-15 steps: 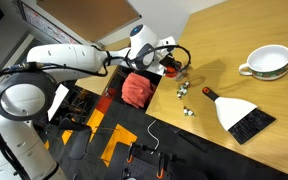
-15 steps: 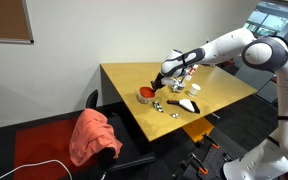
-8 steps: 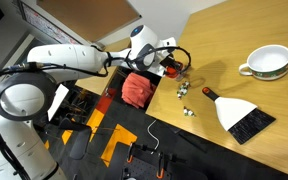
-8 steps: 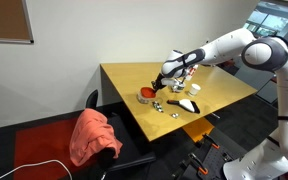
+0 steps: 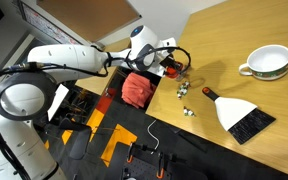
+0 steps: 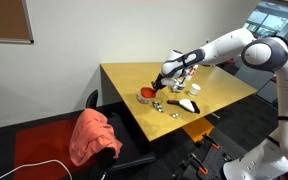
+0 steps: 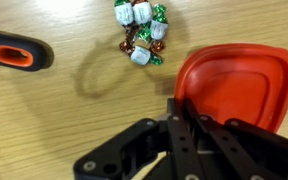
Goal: Remove the red lid from the bowl, place one piece of candy in the bowl, put the red lid back on the bowl
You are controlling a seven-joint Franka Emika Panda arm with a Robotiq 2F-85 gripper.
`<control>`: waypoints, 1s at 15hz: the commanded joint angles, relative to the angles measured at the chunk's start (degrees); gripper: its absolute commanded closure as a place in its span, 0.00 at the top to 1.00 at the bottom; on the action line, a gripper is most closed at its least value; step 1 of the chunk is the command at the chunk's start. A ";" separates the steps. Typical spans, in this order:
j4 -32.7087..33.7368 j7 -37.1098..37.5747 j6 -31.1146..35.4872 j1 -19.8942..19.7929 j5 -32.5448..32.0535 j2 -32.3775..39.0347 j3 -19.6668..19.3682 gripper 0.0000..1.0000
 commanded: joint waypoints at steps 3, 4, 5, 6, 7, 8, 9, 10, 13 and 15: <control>-0.58 0.57 -0.17 -0.10 -0.22 -0.74 0.59 0.02; -0.50 0.42 -0.10 -0.20 -0.13 -0.64 0.75 0.02; -0.44 0.47 -0.10 -0.19 -0.13 -0.57 0.77 0.02; -0.39 0.34 -0.06 -0.28 -0.04 -0.51 0.92 0.02; -0.37 0.32 0.02 -0.29 -0.02 -0.44 0.98 0.02; -0.35 0.38 0.03 -0.25 -0.05 -0.40 0.96 0.02; -0.40 0.24 0.27 -0.30 -0.03 -0.37 1.03 0.02; -0.52 0.31 0.68 -0.22 -0.06 -0.38 0.97 0.02; -0.69 0.33 1.27 -0.13 -0.13 -0.44 0.91 0.41; -0.76 0.29 1.45 -0.25 0.05 -0.51 1.03 0.56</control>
